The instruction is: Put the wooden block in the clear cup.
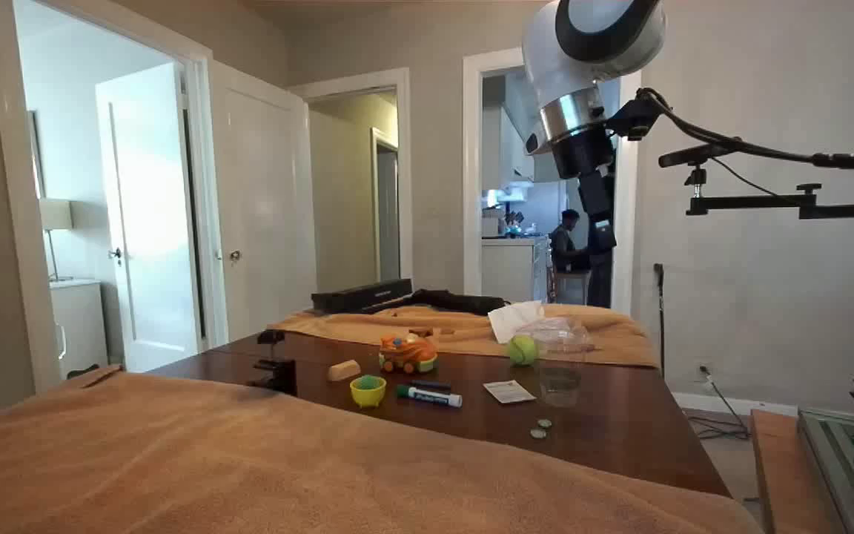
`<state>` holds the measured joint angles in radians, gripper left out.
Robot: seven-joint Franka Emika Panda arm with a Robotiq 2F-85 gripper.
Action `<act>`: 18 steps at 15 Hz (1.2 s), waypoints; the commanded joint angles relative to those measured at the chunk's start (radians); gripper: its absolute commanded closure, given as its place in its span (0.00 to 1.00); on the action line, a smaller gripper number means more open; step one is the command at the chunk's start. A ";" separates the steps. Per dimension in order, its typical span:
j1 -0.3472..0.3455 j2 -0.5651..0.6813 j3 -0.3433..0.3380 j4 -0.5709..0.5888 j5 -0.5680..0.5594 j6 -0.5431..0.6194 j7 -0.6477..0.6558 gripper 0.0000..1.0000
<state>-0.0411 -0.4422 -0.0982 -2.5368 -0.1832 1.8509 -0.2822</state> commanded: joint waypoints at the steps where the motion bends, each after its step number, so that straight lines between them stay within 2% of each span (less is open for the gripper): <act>1: 0.002 0.000 -0.002 0.002 0.000 -0.003 0.001 0.00; 5: 0.002 0.000 -0.002 0.002 0.000 -0.003 0.001 0.00; 11: 0.058 0.232 0.028 0.127 0.011 0.132 -0.032 0.00; 18: 0.084 0.557 0.095 0.395 0.026 0.240 -0.078 0.00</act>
<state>0.0447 -0.0298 -0.0217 -2.2889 -0.1795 2.0803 -0.3122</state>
